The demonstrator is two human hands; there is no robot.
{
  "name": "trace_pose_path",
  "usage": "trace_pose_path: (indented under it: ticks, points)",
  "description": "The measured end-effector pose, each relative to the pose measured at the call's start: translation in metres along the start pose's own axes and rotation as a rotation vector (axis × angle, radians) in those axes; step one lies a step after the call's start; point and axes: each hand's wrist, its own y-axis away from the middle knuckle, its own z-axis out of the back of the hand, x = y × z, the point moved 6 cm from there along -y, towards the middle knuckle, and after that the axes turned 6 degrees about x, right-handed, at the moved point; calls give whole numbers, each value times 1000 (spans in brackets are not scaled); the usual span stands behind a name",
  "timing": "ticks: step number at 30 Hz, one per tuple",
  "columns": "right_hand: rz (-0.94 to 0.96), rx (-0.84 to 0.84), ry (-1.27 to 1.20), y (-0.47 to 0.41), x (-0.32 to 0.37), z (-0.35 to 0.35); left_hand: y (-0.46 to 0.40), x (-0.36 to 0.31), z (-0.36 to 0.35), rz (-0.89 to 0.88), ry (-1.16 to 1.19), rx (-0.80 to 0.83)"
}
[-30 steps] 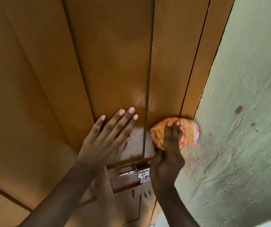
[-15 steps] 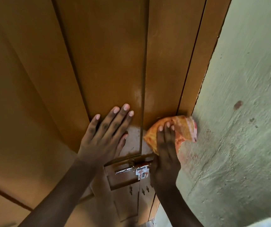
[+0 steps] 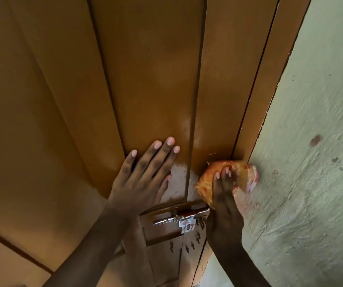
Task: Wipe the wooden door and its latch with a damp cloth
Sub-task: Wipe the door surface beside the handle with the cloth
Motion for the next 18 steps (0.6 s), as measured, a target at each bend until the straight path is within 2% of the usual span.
trace_pose_path:
  ticks: [4, 8, 10, 14, 16, 18]
  points:
    - [-131, -86, -46, -26, 12, -6, 0, 0, 1, 7, -1, -9]
    - [39, 50, 70, -9, 2, -20, 1, 1, 0, 7, 6, -13]
    - [94, 22, 52, 9, -2, -11, 2, 1, 0, 12, 10, -16]
    - [-88, -120, -75, -14, 9, -4, 2, 1, 1, 20, 7, -24]
    - [-135, -117, -58, -28, 15, -14, 2, 1, 1, 17, -1, -23]
    - [0, -32, 24, -24, 11, -20, 1, 1, 2, 17, -1, -24]
